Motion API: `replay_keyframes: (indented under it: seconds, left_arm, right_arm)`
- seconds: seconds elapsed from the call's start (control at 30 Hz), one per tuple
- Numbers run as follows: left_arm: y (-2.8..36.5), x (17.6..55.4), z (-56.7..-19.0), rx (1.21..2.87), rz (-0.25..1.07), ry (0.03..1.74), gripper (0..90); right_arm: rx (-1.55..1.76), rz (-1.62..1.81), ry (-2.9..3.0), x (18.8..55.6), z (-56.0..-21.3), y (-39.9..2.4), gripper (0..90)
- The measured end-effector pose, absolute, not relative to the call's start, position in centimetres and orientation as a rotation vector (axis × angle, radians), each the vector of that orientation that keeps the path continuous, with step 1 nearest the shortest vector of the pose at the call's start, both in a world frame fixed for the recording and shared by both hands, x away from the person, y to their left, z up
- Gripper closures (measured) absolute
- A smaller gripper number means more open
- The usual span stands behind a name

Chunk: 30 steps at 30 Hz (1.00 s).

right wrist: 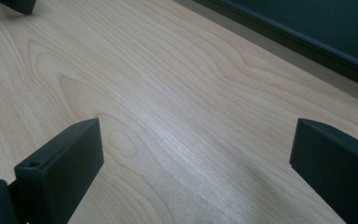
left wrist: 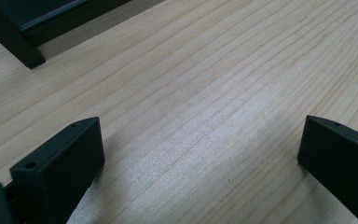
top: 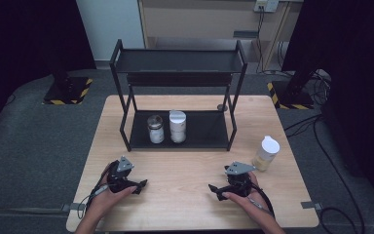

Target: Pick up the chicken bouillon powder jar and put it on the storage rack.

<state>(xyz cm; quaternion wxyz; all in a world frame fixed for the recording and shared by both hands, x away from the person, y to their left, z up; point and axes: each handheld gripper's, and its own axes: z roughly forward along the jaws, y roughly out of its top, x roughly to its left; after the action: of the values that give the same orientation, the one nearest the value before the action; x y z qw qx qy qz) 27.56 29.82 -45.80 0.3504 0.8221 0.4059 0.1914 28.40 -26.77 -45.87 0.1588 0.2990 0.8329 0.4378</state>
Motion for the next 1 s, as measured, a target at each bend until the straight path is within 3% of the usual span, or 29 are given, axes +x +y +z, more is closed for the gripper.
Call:
replay_keyframes:
  seconds: [1.0]
  left_arm:
    - [29.8, 27.6, -45.8, 2.131, 0.494, 1.048, 0.0]
  right_arm:
    - [0.782, 1.286, 2.384, 26.8, -43.6, -26.5, 3.4]
